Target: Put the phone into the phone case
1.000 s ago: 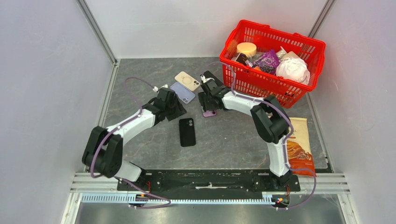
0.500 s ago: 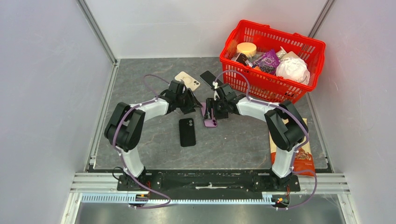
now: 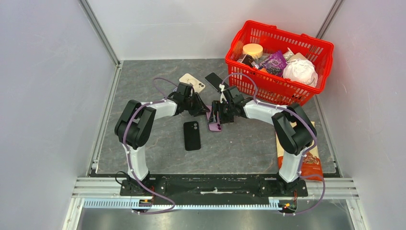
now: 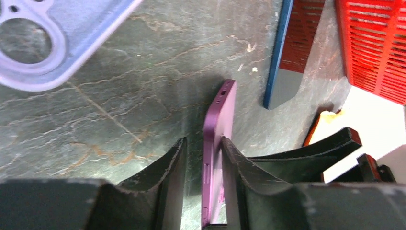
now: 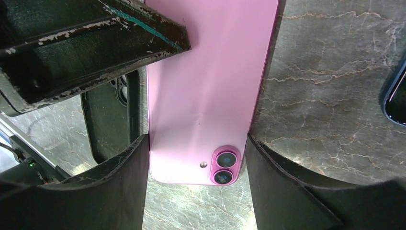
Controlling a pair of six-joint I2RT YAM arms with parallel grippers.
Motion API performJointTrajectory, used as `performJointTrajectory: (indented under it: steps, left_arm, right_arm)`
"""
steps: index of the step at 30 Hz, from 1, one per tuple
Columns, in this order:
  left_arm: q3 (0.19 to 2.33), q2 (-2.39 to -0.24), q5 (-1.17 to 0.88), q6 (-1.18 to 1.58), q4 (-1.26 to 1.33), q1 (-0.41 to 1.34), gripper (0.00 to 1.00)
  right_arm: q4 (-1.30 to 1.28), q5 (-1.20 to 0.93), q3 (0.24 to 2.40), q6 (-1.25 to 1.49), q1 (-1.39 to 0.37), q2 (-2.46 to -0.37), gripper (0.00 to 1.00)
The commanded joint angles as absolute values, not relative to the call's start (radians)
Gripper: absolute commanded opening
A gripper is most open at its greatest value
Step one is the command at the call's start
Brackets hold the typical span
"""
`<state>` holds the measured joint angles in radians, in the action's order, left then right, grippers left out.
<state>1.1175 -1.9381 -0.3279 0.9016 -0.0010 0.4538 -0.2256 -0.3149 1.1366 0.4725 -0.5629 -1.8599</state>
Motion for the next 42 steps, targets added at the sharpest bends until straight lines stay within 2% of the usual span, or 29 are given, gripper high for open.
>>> performJointTrajectory:
  steps: [1,3,6,10,13,22,27,33,42]
  left_arm:
    - [1.163,-1.966,-0.339,0.915,-0.013,0.471,0.3]
    - [1.17,-1.959,-0.324,0.908,-0.045,0.481,0.17]
    - [1.169,-1.934,-0.288,0.898,-0.081,0.491,0.03]
    - [1.152,-1.9,-0.245,0.897,-0.114,0.492,0.02]
    - [1.152,-1.889,-0.216,0.9,-0.158,0.494,0.02]
    - [1.165,-1.855,-0.196,0.957,-0.25,0.493,0.02]
    - [1.203,-1.856,-0.233,0.954,-0.291,0.492,0.02]
    - [1.247,-1.855,-0.311,0.931,-0.348,0.476,0.02]
    - [1.239,-1.813,-0.443,0.933,-0.362,0.458,0.02]
  right_arm:
    - [-0.224,-0.324,1.14,0.481,-0.561,-1.847,0.63]
    - [-0.24,-0.297,1.146,0.48,-0.561,-1.838,0.71]
    - [-0.252,-0.254,1.143,0.478,-0.565,-1.816,0.8]
    - [-0.259,-0.152,1.119,0.471,-0.602,-1.77,0.87]
    - [-0.242,-0.038,1.092,0.459,-0.661,-1.731,0.88]
    - [-0.12,0.409,1.011,0.373,-0.924,-1.676,0.82]
    - [-0.014,0.615,0.96,0.286,-1.006,-1.678,0.78]
    - [0.169,0.761,0.88,0.138,-1.052,-1.68,0.74]
    - [0.301,0.828,0.863,0.009,-1.103,-1.715,0.62]
